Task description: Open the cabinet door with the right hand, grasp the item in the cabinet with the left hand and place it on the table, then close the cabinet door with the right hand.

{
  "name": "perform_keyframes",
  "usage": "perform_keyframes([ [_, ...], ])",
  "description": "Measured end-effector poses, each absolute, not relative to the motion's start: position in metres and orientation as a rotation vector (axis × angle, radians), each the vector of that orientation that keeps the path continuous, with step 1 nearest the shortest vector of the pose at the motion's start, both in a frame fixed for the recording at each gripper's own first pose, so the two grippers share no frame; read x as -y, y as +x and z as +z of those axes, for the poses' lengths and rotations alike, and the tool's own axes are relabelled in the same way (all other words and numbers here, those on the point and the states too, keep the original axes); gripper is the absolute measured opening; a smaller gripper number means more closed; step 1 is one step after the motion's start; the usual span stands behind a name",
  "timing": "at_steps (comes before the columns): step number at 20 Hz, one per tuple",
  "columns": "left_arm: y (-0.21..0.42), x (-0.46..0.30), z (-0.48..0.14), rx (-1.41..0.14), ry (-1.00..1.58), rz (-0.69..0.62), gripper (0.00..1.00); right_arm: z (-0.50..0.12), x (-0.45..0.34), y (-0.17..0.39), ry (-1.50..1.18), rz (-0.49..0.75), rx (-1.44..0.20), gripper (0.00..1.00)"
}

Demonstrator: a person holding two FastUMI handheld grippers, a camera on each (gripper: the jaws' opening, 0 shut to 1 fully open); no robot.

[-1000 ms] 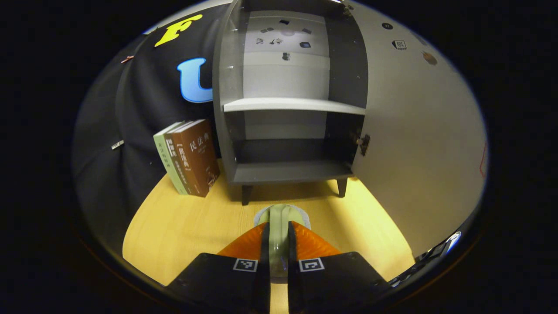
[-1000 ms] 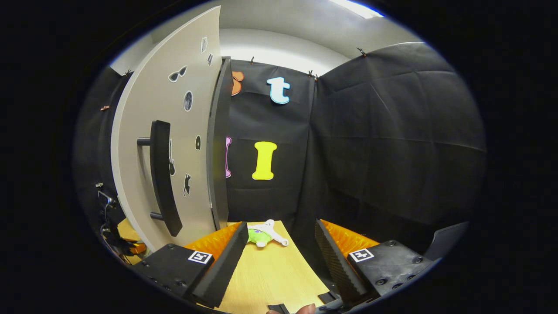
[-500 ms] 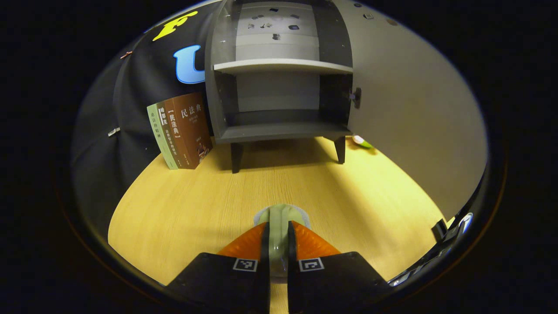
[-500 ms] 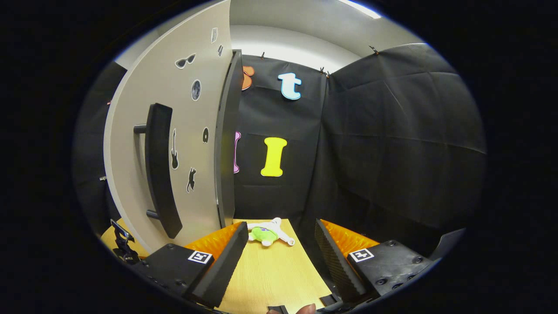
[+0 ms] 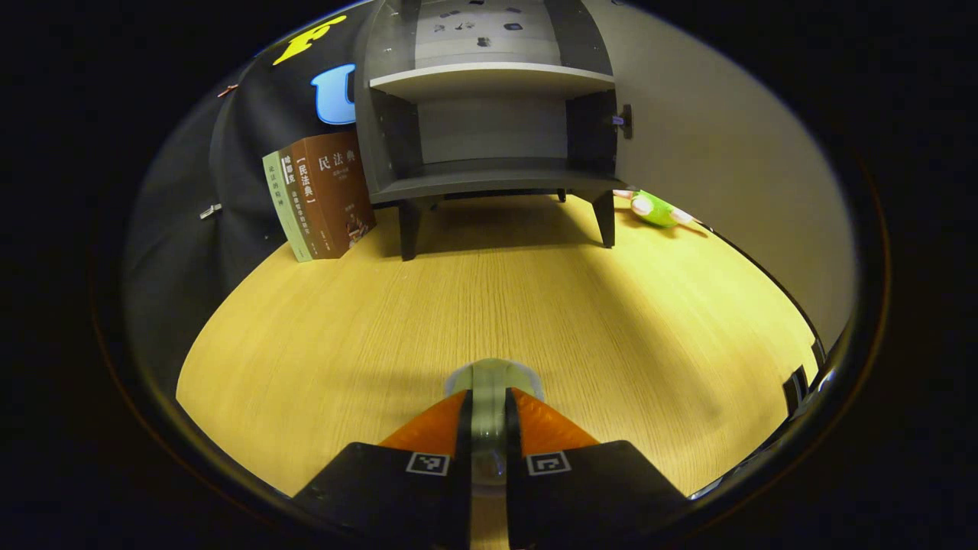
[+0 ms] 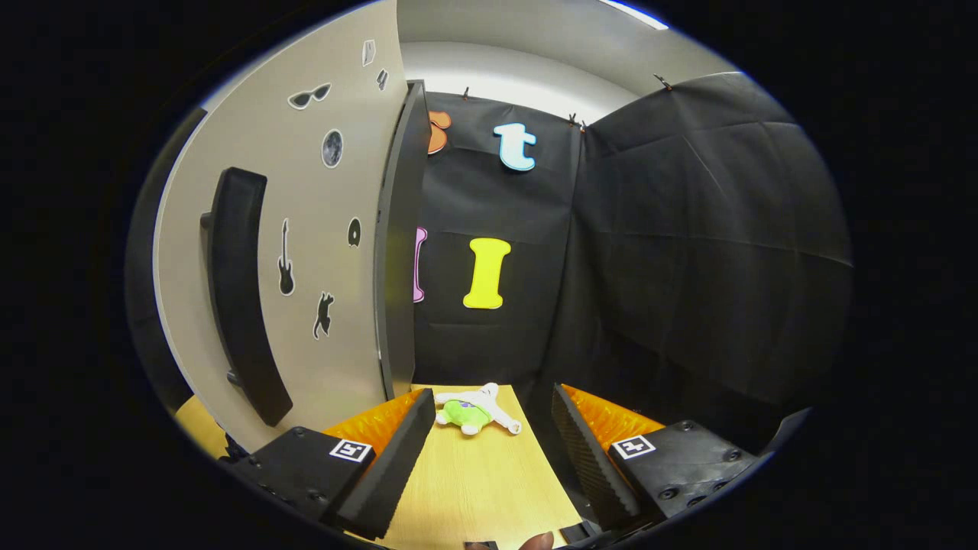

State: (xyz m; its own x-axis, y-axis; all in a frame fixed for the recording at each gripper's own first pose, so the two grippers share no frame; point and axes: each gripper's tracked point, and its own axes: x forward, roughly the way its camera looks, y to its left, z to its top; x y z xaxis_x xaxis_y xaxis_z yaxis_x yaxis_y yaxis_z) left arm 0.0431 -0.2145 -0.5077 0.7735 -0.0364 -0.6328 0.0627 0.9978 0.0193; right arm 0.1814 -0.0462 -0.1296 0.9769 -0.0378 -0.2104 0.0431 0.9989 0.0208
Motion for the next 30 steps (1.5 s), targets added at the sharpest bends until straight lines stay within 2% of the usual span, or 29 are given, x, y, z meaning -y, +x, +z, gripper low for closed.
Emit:
perform_keyframes([
  [2, 0.037, 0.221, -0.507, -0.692, 0.037, -0.064, 0.28, -0.132, 0.047, 0.183, 0.026, -0.037, -0.218, 0.98],
  [6, 0.037, 0.232, -0.508, -0.685, 0.039, -0.103, 0.99, -0.134, 0.046, 0.183, 0.029, -0.03, -0.221, 0.98],
  [8, 0.035, 0.235, -0.504, -0.685, 0.028, -0.109, 0.96, -0.133, 0.045, 0.181, 0.028, -0.028, -0.221, 0.98],
  [14, 0.038, 0.216, -0.471, -0.632, 0.055, -0.09, 0.96, -0.128, 0.042, 0.175, 0.031, -0.042, -0.214, 0.98],
  [21, 0.044, 0.17, -0.363, -0.494, 0.021, -0.096, 0.96, -0.107, 0.041, 0.173, 0.043, -0.101, -0.171, 0.98],
  [25, 0.043, 0.121, -0.295, -0.405, 0.005, -0.045, 0.99, -0.094, 0.035, 0.168, 0.042, -0.128, -0.144, 0.98],
  [26, 0.043, 0.11, -0.279, -0.387, -0.003, -0.031, 0.96, -0.092, 0.033, 0.166, 0.046, -0.132, -0.138, 0.98],
  [30, 0.039, 0.065, -0.213, -0.286, -0.028, 0.009, 0.96, -0.08, 0.032, 0.16, 0.051, -0.161, -0.113, 0.98],
])
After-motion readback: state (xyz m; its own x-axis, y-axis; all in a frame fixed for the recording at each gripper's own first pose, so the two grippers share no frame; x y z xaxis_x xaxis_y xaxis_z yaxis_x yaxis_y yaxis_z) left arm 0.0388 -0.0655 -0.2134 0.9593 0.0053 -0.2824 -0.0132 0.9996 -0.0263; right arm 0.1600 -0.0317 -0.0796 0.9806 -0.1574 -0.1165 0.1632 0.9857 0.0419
